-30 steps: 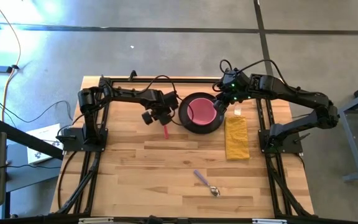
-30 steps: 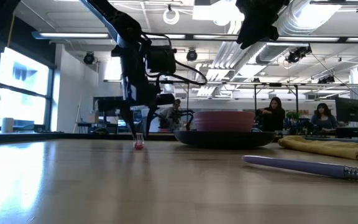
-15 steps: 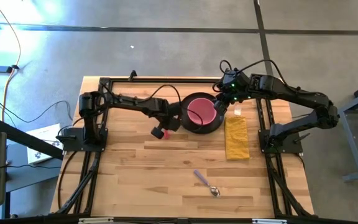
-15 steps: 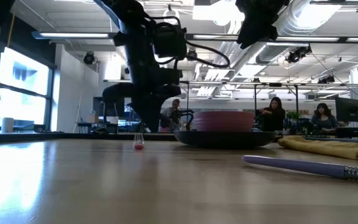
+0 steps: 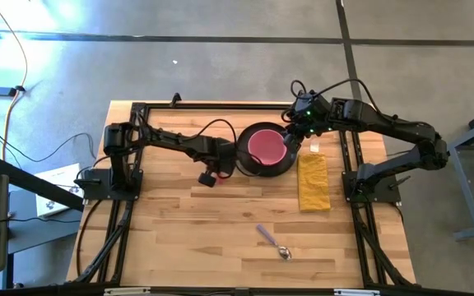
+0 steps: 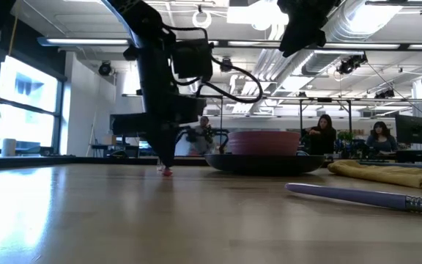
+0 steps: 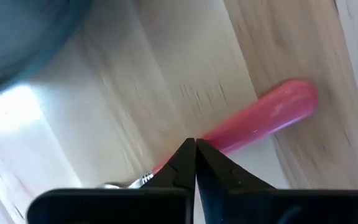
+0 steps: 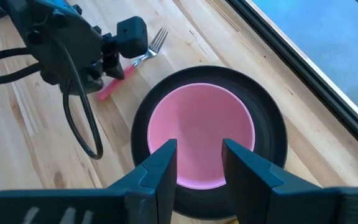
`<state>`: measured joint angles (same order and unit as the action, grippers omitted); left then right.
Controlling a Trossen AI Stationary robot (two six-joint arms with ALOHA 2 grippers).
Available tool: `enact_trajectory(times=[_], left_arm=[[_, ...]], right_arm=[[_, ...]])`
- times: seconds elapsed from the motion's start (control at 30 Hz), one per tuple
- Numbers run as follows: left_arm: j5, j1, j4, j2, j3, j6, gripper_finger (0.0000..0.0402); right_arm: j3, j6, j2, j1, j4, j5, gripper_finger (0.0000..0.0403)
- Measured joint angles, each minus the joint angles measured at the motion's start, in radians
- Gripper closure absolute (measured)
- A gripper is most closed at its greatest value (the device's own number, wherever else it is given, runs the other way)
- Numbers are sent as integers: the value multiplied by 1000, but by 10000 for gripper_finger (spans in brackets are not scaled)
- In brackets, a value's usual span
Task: Set table place
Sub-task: Put the pink fork to the left of the black plate
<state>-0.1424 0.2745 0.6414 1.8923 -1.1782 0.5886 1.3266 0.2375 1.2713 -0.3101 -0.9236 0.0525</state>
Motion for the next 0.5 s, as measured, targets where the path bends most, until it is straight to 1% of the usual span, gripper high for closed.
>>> enact_trajectory(times=[0.23, 0.5], left_arm=[[16, 0, -20, 1, 0, -8, 401], [18, 0, 61, 0, -1, 142, 402]], right_arm=[[0, -3, 0, 3, 0, 0, 284], [0, -3, 0, 3, 0, 0, 284]])
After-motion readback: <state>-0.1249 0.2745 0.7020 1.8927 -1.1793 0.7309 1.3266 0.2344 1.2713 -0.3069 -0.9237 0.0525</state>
